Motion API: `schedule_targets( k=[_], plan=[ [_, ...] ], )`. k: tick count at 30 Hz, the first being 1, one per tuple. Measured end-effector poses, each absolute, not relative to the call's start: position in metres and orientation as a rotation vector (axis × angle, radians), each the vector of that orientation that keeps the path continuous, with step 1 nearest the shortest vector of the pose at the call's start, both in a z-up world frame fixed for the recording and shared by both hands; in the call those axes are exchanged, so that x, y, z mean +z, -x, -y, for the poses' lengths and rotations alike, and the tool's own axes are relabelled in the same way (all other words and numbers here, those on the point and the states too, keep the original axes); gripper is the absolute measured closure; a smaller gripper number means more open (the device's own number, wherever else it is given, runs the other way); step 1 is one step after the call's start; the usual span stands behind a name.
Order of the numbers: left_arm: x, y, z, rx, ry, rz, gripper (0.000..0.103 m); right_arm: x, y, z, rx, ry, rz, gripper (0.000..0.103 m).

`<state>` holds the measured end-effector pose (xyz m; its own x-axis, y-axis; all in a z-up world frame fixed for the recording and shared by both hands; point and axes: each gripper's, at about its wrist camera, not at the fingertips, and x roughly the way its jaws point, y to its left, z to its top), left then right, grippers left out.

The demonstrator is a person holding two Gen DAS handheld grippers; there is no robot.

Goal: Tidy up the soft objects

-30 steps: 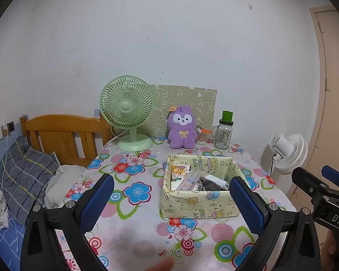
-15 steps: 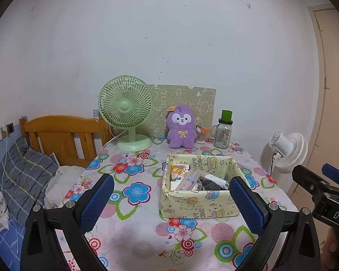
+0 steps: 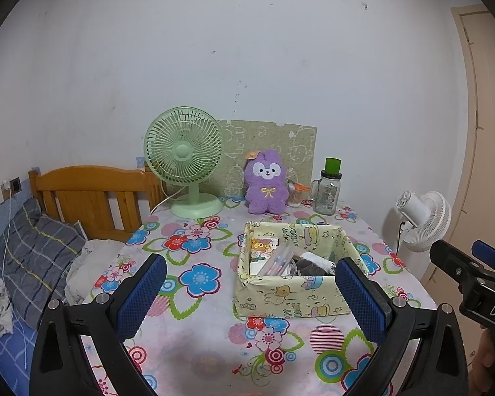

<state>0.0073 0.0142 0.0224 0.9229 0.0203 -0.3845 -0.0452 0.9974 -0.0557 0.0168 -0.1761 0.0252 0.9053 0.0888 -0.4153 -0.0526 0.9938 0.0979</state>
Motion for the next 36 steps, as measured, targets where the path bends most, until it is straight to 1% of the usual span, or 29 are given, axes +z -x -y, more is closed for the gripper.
schedule_targets(
  k=[36],
  plan=[
    [0.0160, -0.0111, -0.0135, 0.020, 0.059, -0.406, 0.000, 0.0242, -0.0202, 0.1741, 0.067, -0.069, -0.431, 0.000]
  ],
)
